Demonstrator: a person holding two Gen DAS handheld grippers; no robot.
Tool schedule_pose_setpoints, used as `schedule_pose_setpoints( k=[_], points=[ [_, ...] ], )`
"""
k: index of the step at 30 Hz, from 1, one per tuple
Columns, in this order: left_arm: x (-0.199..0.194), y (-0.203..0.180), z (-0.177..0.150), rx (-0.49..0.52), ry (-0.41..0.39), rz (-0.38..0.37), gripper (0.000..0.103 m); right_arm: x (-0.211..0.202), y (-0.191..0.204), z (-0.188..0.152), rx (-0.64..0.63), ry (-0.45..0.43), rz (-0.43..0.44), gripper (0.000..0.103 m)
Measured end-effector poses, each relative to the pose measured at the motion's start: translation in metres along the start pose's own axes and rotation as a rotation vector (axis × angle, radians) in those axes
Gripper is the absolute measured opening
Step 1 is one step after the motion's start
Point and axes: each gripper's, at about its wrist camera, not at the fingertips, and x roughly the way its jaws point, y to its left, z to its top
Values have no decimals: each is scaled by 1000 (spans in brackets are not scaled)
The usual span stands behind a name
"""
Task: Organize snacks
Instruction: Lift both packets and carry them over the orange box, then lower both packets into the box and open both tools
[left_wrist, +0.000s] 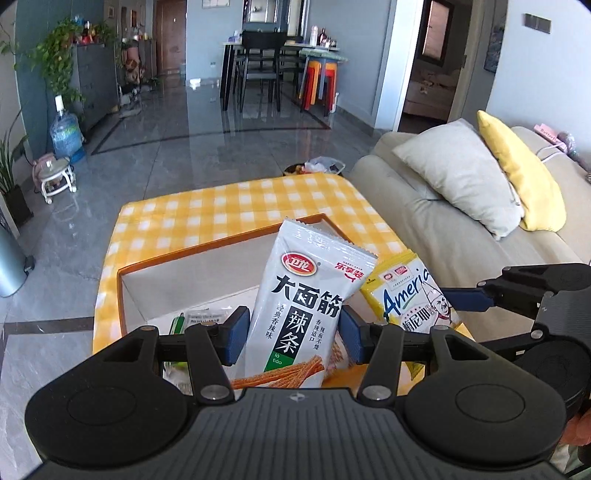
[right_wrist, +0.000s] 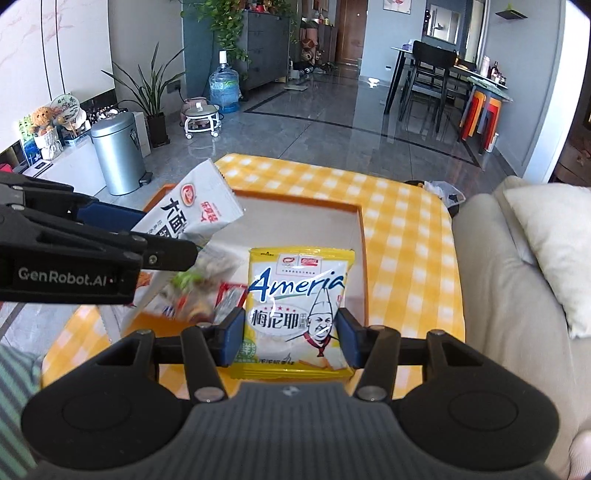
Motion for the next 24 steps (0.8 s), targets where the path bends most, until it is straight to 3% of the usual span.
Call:
schedule_pose_setpoints(
  k=[6,15,24],
  points=[
    [46,17,13,-22,99,3,60,39,-4,29,-33,42,9,51],
    [113,37,9,-23,261,30,59,116,0,40,-97,177,7,51],
    [150,36,9,21,333,63,58,166,-2,43,-137,272,12,51]
  ],
)
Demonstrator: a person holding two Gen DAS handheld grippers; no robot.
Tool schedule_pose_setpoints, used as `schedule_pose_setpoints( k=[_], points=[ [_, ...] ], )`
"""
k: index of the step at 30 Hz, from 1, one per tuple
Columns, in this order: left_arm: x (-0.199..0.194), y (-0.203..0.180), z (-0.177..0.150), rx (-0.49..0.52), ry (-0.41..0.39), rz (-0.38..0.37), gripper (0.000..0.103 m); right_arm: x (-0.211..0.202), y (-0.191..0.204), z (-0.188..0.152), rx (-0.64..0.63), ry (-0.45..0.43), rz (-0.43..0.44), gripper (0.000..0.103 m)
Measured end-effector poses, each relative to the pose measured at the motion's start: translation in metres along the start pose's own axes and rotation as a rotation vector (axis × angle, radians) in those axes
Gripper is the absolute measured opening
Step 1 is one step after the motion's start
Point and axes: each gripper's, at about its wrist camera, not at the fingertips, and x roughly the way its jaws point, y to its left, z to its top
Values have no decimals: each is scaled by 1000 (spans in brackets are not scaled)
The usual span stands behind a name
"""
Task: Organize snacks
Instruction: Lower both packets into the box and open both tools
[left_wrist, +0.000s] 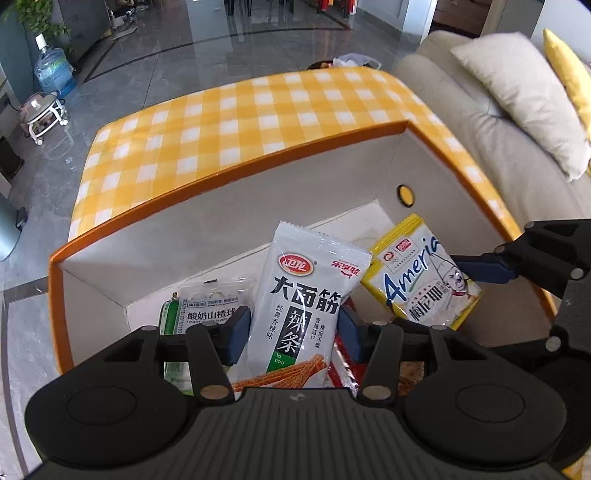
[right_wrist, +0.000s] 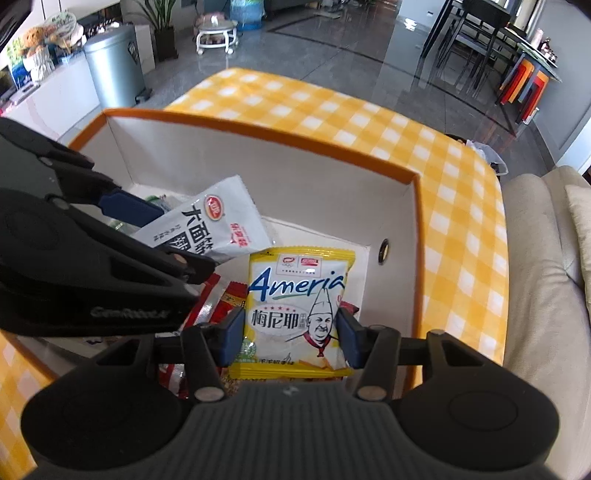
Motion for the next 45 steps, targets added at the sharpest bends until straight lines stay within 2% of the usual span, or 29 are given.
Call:
schedule_pose_setpoints(
  k=[7,22,26,29,31,35,38,42,45],
  points=[
    [12,-6,3,41,14,40,58,17,7,0,-44,26,-14,51],
    [17,-7,0,65,26,71,59,19,12,0,-61,40,-2,51],
    [13,-7,-2,74,20,76,63,18,11,1,-57,46,-2,52],
    [9,-6,-3,74,15,71,65,17,12,1,-60,45,-11,58],
    [6,-6,-3,82,7,74,66,15,13,0,-60,43,-10,58],
    [-4,-7,-3,94,-18,84,71,9,13,1,-55,37,-16,63],
    [-18,-7,-5,99,-50,83,73,2,14,1,-55,30,-20,70],
    [-48,-7,-13,103,-142,97,74,-19,15,-1,-55,-21,-30,71],
    [-74,-4,-23,93,-223,113,74,-42,14,-6,-28,-91,-43,77]
  ],
)
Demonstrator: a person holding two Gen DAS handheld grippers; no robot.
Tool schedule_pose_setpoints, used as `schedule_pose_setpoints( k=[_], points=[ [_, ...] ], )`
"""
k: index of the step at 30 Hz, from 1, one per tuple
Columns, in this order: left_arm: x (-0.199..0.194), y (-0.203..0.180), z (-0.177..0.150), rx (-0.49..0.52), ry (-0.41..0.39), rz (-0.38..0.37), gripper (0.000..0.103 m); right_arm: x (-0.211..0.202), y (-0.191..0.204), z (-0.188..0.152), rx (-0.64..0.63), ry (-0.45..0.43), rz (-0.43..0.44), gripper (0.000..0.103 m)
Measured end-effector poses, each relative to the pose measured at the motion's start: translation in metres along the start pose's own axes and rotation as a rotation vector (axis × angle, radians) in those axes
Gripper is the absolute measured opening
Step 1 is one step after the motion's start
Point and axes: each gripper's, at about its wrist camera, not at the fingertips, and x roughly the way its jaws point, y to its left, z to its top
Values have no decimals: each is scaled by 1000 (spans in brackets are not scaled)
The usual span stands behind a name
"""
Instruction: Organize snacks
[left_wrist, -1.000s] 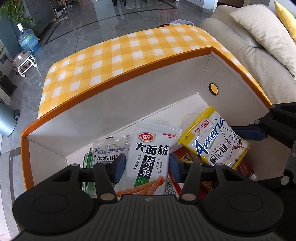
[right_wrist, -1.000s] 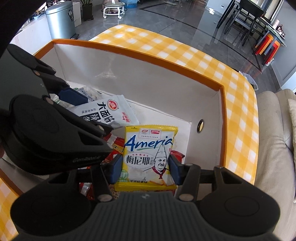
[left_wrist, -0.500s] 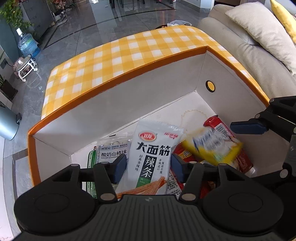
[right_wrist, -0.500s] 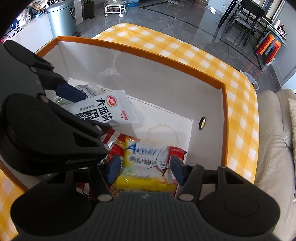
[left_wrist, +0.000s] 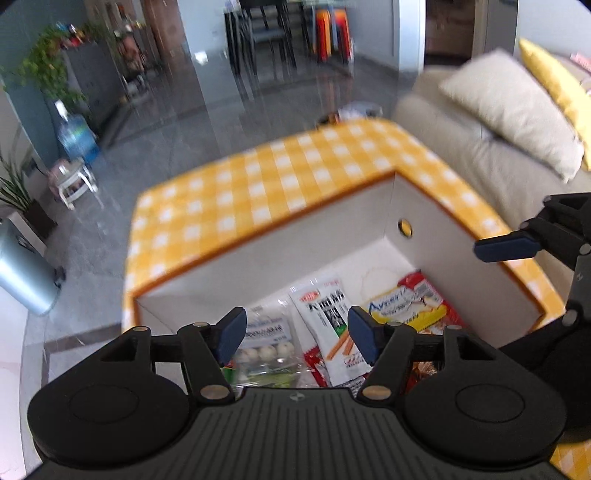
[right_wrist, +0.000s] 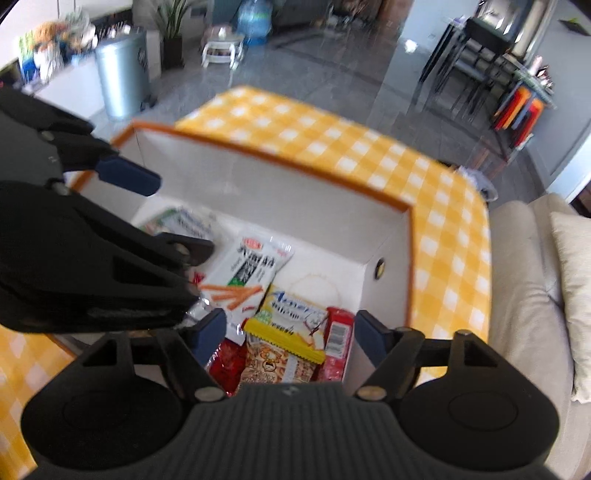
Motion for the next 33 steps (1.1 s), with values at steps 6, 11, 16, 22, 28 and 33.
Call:
schedule_pose_setpoints(
  k=[6,11,16,22,28,33],
  points=[
    [-51,1,-21,17,-152,80,75,-51,-3,-16,117,-127,-17,80],
    [-87,-3,-42,0,-233,120,75,-92,6,-38,167,-242,-47,84],
    [-120,-8,-62,-25,-334,180,75,-130,19,-65,226,-327,-52,85],
    [-142,-15,-86,-83,-392,195,83,-163,39,-101,253,-397,-74,94],
    [-151,-22,-108,-114,-394,204,90,-177,59,-127,263,-411,-96,94],
    [-142,-26,-122,-125,-322,186,91,-180,71,-134,241,-422,-114,94]
  ],
)
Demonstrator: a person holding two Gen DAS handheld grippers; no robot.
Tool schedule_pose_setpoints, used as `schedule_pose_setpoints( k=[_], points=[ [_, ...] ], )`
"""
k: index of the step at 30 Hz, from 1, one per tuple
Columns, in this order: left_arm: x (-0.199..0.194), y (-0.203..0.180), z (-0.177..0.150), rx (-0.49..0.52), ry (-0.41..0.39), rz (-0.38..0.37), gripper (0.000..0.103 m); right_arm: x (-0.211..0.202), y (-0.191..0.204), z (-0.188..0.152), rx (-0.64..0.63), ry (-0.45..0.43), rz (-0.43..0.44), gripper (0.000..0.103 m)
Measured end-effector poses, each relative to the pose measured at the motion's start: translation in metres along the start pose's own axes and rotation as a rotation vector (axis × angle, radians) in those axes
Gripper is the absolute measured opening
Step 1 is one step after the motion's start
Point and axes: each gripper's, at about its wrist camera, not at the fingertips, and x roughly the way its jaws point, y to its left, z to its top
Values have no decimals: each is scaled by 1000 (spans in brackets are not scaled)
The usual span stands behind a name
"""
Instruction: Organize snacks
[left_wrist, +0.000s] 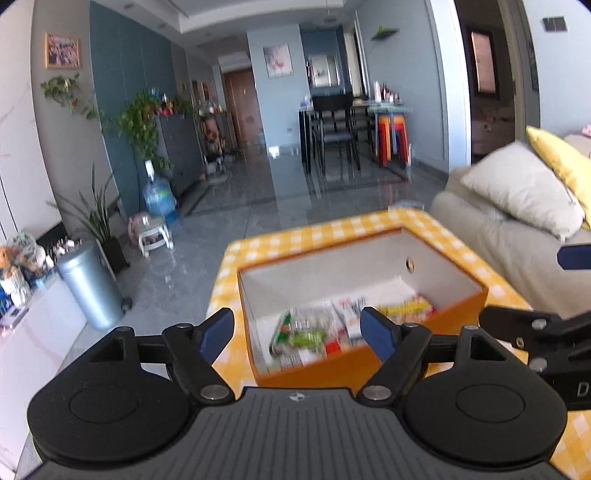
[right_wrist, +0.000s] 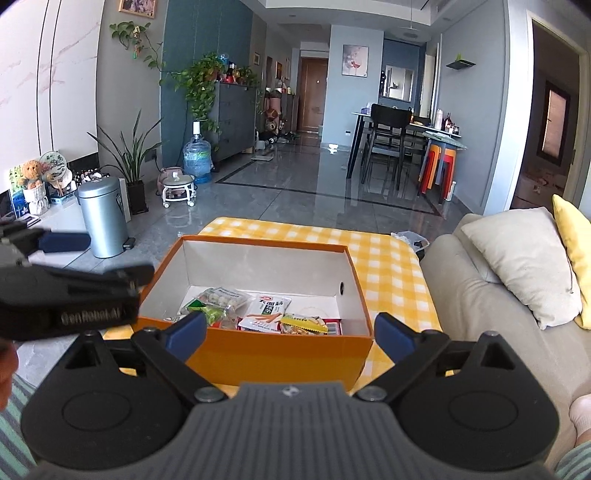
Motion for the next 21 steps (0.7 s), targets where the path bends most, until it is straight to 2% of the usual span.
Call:
schedule_pose_setpoints(
  k=[6,10,21],
  points=[
    [10,1,-18,-43,107,-5,91,8,0,-17,-5,71,5,94],
    [14,-3,-30,-55,158,18,91,15,-1,-30,-12,116,-8,94],
    [15,-10,-40,-53,192,-7,91,28,-9,-35,43,167,-35,95]
  ],
)
